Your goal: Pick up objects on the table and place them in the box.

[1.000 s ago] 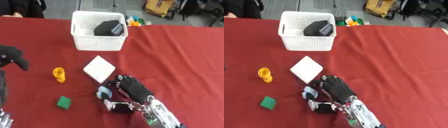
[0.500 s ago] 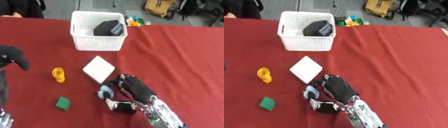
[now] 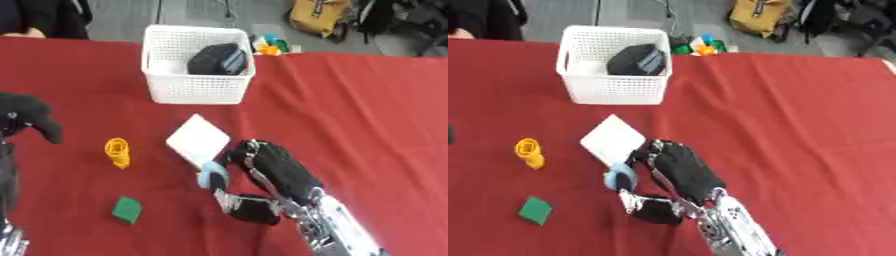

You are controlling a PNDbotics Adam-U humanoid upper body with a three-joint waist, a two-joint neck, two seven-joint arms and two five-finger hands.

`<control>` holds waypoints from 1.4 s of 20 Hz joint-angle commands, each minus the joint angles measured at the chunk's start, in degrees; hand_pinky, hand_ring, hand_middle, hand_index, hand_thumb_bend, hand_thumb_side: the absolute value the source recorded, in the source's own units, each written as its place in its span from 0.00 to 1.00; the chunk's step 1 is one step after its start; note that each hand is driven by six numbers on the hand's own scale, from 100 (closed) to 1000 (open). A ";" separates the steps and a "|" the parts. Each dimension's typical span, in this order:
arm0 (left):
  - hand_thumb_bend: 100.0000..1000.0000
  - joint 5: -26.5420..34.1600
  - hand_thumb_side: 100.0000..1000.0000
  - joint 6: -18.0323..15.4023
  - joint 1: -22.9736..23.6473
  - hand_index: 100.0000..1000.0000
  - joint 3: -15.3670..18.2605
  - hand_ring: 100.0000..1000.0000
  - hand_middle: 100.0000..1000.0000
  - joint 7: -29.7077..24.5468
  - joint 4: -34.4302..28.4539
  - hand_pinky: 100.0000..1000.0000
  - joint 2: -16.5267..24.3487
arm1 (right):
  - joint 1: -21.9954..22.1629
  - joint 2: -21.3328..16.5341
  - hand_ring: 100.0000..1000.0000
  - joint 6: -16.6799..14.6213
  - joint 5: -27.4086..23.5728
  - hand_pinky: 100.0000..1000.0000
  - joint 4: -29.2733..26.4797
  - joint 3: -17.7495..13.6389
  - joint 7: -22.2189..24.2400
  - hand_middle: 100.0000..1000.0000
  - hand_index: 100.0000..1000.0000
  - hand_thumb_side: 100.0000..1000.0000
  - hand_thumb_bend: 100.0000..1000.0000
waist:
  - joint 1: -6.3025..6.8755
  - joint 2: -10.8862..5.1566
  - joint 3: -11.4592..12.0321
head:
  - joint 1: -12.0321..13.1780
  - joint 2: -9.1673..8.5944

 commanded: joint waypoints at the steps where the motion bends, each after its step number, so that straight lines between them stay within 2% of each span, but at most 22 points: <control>1: 0.00 -0.01 0.87 0.11 -0.29 0.68 0.14 0.38 0.49 -0.02 -1.12 0.26 0.25 | -0.69 -1.30 0.54 0.67 -2.25 0.06 -3.39 -0.60 0.28 0.00 0.41 0.44 0.00 | 0.21 -1.35 -0.08 | 0.17 -0.80; 15: 0.00 -0.17 0.87 0.15 0.00 0.68 0.21 0.38 0.49 0.17 -1.12 0.26 0.59 | -2.34 -5.57 0.54 3.51 -9.97 0.06 -11.30 -2.36 0.98 0.00 0.41 0.42 0.00 | -0.11 -1.66 -0.36 | 0.51 -0.72; 28: 0.00 0.08 0.86 0.12 -0.08 0.68 -0.19 0.38 0.49 -0.14 -1.12 0.26 0.40 | -10.95 -12.92 0.53 7.54 -17.87 0.08 -11.48 -5.14 -2.56 0.00 0.40 0.41 0.00 | 0.16 -1.89 0.47 | -0.70 -1.01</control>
